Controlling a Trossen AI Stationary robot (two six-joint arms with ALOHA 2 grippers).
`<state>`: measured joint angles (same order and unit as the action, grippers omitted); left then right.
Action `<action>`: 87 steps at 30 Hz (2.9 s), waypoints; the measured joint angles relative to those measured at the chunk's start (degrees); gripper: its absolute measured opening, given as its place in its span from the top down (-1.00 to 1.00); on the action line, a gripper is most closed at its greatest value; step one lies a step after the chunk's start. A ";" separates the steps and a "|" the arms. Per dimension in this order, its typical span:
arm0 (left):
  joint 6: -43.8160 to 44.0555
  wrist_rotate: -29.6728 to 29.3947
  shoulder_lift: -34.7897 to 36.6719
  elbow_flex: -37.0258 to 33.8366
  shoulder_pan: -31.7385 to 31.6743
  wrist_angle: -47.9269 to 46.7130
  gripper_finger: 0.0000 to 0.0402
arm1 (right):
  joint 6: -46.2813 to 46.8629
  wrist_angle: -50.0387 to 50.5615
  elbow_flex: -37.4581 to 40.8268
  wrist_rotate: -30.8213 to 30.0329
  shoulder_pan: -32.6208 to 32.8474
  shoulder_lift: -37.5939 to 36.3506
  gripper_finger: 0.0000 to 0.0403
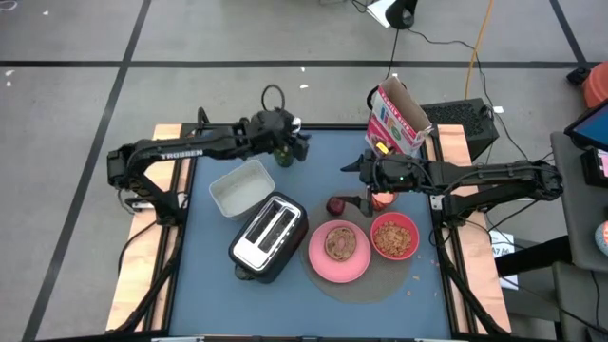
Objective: Arrange a breakfast setting
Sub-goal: Put the yellow spoon to the right of the red bowl
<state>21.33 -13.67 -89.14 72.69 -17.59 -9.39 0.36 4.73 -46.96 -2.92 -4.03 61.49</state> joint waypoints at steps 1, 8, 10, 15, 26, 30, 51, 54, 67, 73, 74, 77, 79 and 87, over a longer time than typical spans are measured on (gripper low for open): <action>0.30 -1.27 0.02 1.29 -0.52 -3.24 -0.25 | 0.00 0.00 0.00 0.00 0.00 0.00 -0.98; 0.55 -3.39 -0.07 3.14 -4.66 -11.17 -0.20 | 0.00 0.00 0.00 0.00 -0.02 0.00 -0.98; 0.85 -3.45 -0.92 3.17 -5.61 -12.34 -0.20 | 0.00 0.00 0.00 0.00 -0.02 0.00 -0.98; 2.68 -3.04 -2.41 3.12 -7.20 -14.69 -0.20 | 0.00 0.28 0.00 0.00 -0.01 0.00 -0.98; 2.99 -2.76 -6.97 3.17 -7.84 -15.80 -0.20 | 0.00 0.24 0.00 0.00 -0.01 0.02 -0.98; 2.97 -2.73 -9.12 3.17 -7.84 -15.87 -0.20 | 0.00 0.24 0.00 0.02 -0.01 0.02 -0.98; 2.92 -2.93 -13.03 3.12 -9.76 -13.11 -0.20 | 0.01 0.22 0.00 0.02 -0.01 0.02 -0.98; 2.92 -2.93 -13.03 3.12 -9.76 -13.18 -0.20 | 0.00 0.22 0.00 0.00 -0.02 0.02 -0.98; 2.92 -2.95 -13.03 3.12 -9.83 -13.24 -0.20 | 0.02 0.22 0.02 0.02 -0.01 0.02 -0.98; 2.73 -2.99 -14.43 3.04 -10.07 -12.73 -0.20 | 0.01 0.20 0.02 0.00 -0.02 0.02 -0.98; 2.61 -2.97 -14.76 3.08 -10.09 -12.07 -0.20 | 0.00 0.20 0.02 0.01 -0.01 0.02 -0.98; 2.61 -3.09 -15.08 3.06 -10.13 -11.81 -0.20 | 0.00 0.20 0.02 0.02 -0.02 0.04 -0.98; 2.34 -2.99 -15.48 3.08 -10.09 -9.83 -0.20 | 0.00 0.20 0.04 0.02 -0.02 0.04 -0.98; 1.70 -2.91 -15.58 3.08 -10.09 -9.34 -0.20 | 0.01 0.20 0.04 0.02 -0.01 0.04 -0.98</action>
<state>23.03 -16.58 -104.73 75.77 -27.68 -18.73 0.37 4.93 -46.92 -2.90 -4.04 61.54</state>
